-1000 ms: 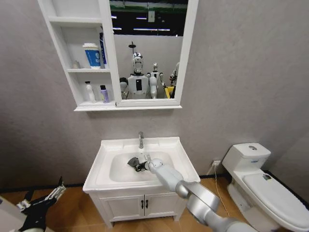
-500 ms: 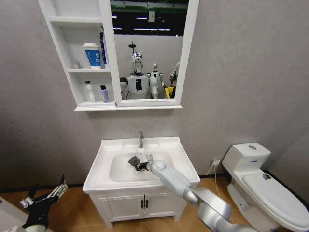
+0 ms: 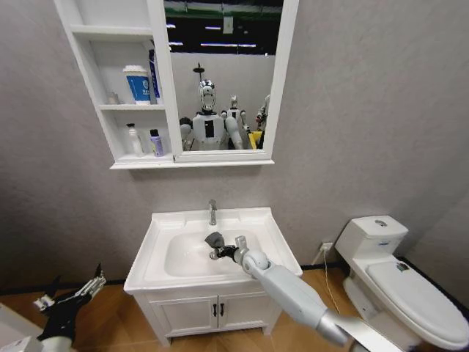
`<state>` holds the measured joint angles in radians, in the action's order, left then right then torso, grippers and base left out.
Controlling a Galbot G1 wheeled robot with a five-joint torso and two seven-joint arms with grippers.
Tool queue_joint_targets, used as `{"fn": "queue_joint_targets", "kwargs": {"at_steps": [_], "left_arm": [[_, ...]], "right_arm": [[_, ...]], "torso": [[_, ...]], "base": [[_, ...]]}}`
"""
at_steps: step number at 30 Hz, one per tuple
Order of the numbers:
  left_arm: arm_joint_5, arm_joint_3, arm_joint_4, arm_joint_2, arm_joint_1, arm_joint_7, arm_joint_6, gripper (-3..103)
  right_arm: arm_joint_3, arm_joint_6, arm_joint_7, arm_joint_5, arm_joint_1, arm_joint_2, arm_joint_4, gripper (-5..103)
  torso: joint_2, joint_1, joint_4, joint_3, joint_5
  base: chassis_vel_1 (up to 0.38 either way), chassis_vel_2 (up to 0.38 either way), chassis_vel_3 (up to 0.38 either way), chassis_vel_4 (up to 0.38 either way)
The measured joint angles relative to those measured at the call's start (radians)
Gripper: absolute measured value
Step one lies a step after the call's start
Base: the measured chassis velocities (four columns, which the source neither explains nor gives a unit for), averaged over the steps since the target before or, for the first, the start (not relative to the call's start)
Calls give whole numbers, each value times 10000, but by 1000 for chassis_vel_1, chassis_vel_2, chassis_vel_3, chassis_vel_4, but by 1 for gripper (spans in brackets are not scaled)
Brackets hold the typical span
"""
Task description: Move facial cleanser and shampoo from washbasin to cabinet, then wipe washbasin with towel.
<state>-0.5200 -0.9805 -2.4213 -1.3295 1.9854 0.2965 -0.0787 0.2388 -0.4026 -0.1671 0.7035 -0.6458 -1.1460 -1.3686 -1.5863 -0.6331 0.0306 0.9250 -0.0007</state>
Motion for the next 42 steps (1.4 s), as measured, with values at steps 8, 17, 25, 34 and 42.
{"fn": "queue_joint_targets", "kwargs": {"at_steps": [8, 17, 25, 34, 42], "left_arm": [[101, 157, -83, 21, 48, 33, -41, 97], [218, 153, -229, -88, 203, 32, -43, 97], [275, 150, -230, -139, 234, 18, -30, 97], [307, 172, -167, -205, 224, 11, -25, 97], [319, 151, -178, -290, 251, 11, -12, 96]], "right_arm": [[-852, 679, -978, -647, -429, 363, -39, 6], [-1405, 953, -962, -756, -291, 397, 772, 6], [-1768, 1227, -260, -796, 100, 267, 2018, 6], [-1795, 1721, 597, -540, 713, -34, 3469, 9], [-1817, 1941, 903, -377, 834, -170, 3654, 36]], "torso": [[0, 0, -1, 0, 0], [0, 0, -1, 0, 0], [0, 0, -1, 1, 0], [0, 0, 0, 0, -3], [0, 0, -1, 1, 0]], "base": [[0, 0, 0, 0], [0, 0, 0, 0], [0, 0, 0, 0], [0, 0, 0, 0], [0, 0, 0, 0]]}}
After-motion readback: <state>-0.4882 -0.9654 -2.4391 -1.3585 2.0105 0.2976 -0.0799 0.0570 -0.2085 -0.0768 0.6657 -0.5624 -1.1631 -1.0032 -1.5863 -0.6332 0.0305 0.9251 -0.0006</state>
